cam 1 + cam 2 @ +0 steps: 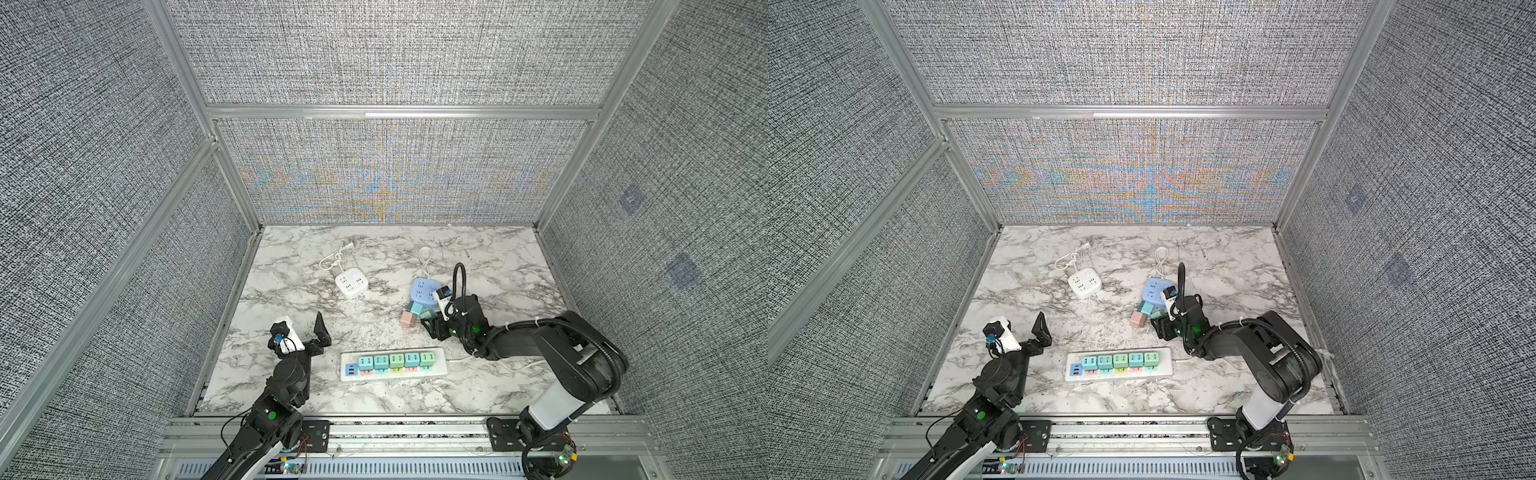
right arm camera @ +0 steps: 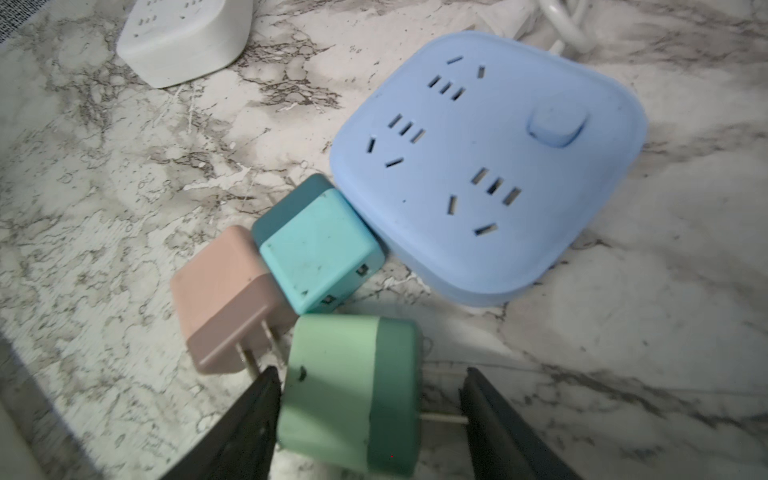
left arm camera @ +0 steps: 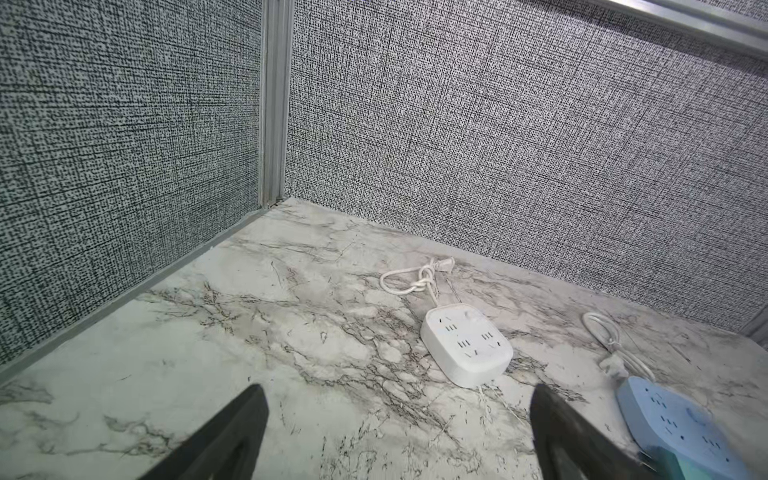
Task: Insert the plug
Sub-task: 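Lower the right gripper and close it on the mint-green charger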
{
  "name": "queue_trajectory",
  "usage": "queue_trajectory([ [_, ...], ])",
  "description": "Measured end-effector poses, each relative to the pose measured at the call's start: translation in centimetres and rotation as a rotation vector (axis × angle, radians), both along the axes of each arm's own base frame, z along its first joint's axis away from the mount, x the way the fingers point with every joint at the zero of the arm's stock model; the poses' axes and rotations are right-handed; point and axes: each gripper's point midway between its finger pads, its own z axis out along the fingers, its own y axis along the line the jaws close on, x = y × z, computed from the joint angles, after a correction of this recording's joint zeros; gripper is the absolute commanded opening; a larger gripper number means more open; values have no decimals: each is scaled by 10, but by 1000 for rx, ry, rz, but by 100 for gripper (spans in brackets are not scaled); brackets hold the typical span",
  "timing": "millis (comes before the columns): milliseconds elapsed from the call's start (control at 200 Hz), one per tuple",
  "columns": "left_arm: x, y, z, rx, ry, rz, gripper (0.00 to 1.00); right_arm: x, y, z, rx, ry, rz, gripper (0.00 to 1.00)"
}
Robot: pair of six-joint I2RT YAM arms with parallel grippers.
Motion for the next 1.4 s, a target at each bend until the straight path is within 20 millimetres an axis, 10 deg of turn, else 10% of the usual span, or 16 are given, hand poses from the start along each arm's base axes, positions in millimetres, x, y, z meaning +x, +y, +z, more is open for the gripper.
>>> queue_trajectory([
  [240, 0, 0, 2, -7, -10, 0, 100, -19, 14, 16, 32, -33, 13, 69],
  [585, 0, 0, 2, -5, -7, 0, 100, 8, 2, 30, -16, -85, -107, 69],
  [1066, 0, 0, 1, -2, -3, 0, 100, -9, 34, 14, -83, -46, 41, 70],
  [1401, 0, 0, 0, -1, -1, -1, 100, -2, 18, -7, -178, -23, -43, 69],
])
